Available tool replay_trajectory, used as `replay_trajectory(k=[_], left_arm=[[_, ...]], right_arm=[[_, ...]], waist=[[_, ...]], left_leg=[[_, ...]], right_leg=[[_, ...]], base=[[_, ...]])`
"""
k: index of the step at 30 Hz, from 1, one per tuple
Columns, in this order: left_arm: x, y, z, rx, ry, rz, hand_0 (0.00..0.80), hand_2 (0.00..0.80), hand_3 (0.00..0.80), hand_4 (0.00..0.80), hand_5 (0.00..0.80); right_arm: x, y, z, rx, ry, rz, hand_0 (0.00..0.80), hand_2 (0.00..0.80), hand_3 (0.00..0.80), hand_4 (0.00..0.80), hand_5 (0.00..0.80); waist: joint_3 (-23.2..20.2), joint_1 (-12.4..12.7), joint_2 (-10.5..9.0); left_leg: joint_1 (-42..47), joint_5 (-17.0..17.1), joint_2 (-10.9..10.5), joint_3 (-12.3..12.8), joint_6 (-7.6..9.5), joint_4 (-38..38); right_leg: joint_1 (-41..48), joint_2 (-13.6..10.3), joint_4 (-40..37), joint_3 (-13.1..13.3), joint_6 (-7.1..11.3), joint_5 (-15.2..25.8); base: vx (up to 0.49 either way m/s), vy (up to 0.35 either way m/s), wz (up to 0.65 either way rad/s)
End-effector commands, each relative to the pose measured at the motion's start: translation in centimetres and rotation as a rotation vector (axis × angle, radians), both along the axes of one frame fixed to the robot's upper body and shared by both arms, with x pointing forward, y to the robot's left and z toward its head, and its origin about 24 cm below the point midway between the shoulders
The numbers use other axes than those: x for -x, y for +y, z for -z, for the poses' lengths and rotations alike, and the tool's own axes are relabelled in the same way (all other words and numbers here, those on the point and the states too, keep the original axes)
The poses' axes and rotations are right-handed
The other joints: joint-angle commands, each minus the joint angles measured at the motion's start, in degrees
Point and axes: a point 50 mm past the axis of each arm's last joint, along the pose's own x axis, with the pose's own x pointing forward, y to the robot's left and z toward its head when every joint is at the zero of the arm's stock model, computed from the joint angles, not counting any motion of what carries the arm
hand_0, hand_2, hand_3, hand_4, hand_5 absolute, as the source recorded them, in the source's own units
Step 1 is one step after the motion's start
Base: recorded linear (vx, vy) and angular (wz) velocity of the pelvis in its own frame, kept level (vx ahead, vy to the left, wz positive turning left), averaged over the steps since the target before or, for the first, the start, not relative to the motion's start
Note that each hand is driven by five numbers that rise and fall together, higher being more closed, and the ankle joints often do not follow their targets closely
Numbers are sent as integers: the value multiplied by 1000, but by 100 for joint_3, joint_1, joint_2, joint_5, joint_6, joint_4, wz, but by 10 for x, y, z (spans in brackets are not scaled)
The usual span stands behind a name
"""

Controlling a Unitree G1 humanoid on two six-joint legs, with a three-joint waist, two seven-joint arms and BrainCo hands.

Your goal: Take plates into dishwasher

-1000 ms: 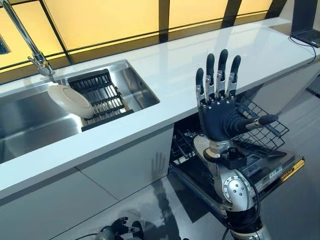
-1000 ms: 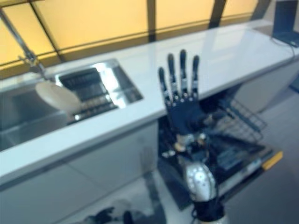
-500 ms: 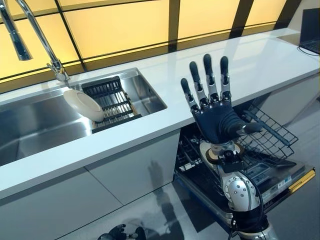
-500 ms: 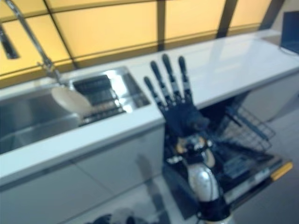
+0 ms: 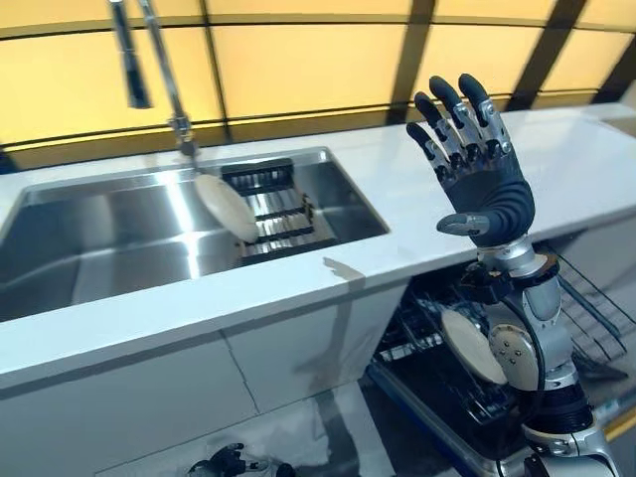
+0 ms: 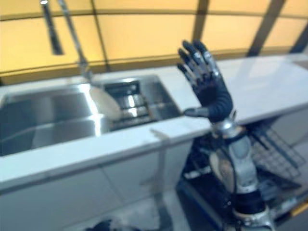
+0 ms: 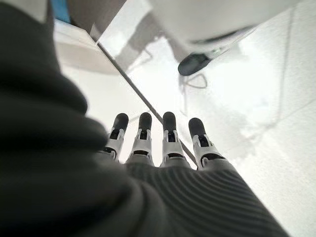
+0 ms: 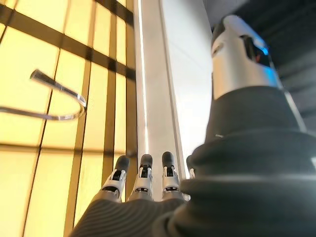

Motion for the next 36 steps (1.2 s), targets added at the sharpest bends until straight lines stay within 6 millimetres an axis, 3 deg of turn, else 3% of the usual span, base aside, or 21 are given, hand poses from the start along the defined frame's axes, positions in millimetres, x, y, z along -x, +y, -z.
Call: replay_trajectory(k=[1,4,5,9,11,16,25,36], left_arm=[[-5,16,-5,-40,-14,-22,0,0,0,0,0],[-6,22,-7,-52,-14,-36,0,0,0,0,0],[-6,25,-7,-61,-12,-42,0,0,0,0,0],[-4,28,-7,-73,1,-56,0,0,0,0,0],[0,28,-6,-72,10,-58,0,0,0,0,0],[6,31,-5,-70,25,-68,0,0,0,0,0],[16,31,-3,-42,35,-106,0,0,0,0,0],[19,26,-3,-15,14,-113,0,0,0,0,0]], right_arm=[[-8,-8,-32,-18,-124,103,0,0,0,0,0],[-15,-14,-43,-6,-116,151,0,0,0,0,0],[-16,-16,-45,-10,-108,164,0,0,0,0,0],[-19,-20,-43,-1,-80,214,0,0,0,0,0],[-21,-21,-42,11,-60,237,0,0,0,0,0],[-25,-26,-41,22,-22,260,0,0,0,0,0],[-32,-18,-41,211,-71,375,0,0,0,0,0],[-41,-37,-50,508,-114,599,0,0,0,0,0]], waist=[[47,55,19],[64,90,166],[64,96,198],[39,46,153],[54,21,125],[4,39,63],[-202,182,-28],[-255,304,-115]], left_leg=[[546,-1000,-366,-187,510,-126],[598,-851,-133,-85,372,-278],[611,-834,-19,-102,300,-309],[619,-820,75,-276,143,-364],[650,-813,77,-414,109,-369],[710,-840,89,-623,83,-369],[740,-878,169,-623,-81,-369],[680,-782,321,-553,-336,-369]], right_leg=[[43,460,272,160,26,762],[-113,844,-1009,-71,-155,290],[-33,1114,-1888,-20,-142,234],[130,1704,-3576,500,-19,403],[113,1864,-3915,767,-1,490],[424,1922,-4334,988,-51,437],[1116,1943,-4930,740,-125,255],[1368,2050,-4999,462,-302,-40]], base=[[-2,81,62],[-14,7,38],[-14,-81,23],[35,-103,18],[50,-91,30],[68,-122,48],[104,-214,23],[41,-145,12]])
